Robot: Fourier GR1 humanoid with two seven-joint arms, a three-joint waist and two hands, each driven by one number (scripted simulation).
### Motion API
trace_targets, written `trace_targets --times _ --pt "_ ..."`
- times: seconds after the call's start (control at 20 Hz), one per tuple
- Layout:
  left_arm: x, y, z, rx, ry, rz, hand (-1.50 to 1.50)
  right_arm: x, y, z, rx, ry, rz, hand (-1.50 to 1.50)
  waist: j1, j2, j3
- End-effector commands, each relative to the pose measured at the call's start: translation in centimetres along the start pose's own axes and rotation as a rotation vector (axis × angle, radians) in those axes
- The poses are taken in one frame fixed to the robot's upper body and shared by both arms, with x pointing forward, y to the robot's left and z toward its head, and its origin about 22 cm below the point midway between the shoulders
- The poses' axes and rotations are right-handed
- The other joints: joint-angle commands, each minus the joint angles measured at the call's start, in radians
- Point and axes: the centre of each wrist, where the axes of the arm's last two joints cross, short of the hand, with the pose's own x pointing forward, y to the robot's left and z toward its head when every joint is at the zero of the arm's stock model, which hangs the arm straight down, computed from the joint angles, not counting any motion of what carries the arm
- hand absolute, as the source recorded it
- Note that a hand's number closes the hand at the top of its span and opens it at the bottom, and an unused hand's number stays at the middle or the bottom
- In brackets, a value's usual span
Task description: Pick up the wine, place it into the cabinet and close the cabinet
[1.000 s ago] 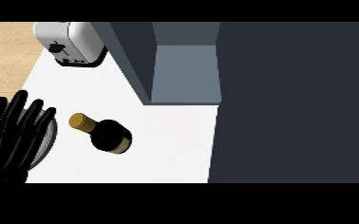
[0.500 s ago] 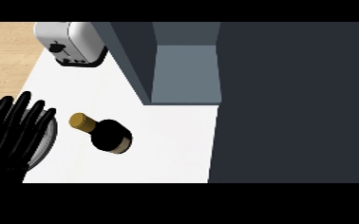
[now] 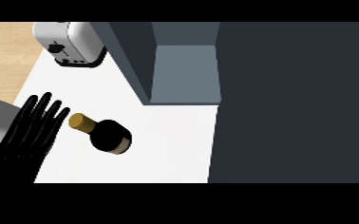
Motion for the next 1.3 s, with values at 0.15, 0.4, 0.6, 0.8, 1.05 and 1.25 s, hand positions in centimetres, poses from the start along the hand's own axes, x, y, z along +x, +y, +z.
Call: trace_targets --times 0.15,0.4,0.6,0.8,1.05,1.25 --pt "-3.6 2.0 -0.6 0.036 -0.005 -0.017 -1.5 2.7 -0.3 1.9 0.022 -0.057 -0.016 -1.5 -0.001 0.0 0.0" --pt "-5.9 4.7 -0.5 0.061 -0.014 -0.036 -1.5 2.9 0.1 2.4 0.029 -0.066 -0.028 -1.5 -0.003 0.0 0.0" --pt "-6.1 6.0 0.0 0.082 -0.004 -0.022 -1.5 3.2 -0.4 1.8 0.038 -0.073 -0.027 -1.5 0.001 0.0 0.0" --pt "-7.5 4.6 -2.4 0.055 0.009 -0.02 -1.5 3.4 -0.1 2.6 0.031 -0.071 -0.039 -1.5 -0.005 0.0 0.0" --pt "-10.5 5.1 -0.3 0.042 0.054 -0.037 -1.5 3.3 -1.3 1.6 0.021 -0.059 -0.017 -1.5 0.0 0.0 0.0" --pt "-11.4 6.2 -1.5 0.02 0.043 -0.014 -1.5 3.6 -0.1 1.4 0.032 -0.074 -0.019 -1.5 -0.001 0.0 0.0"
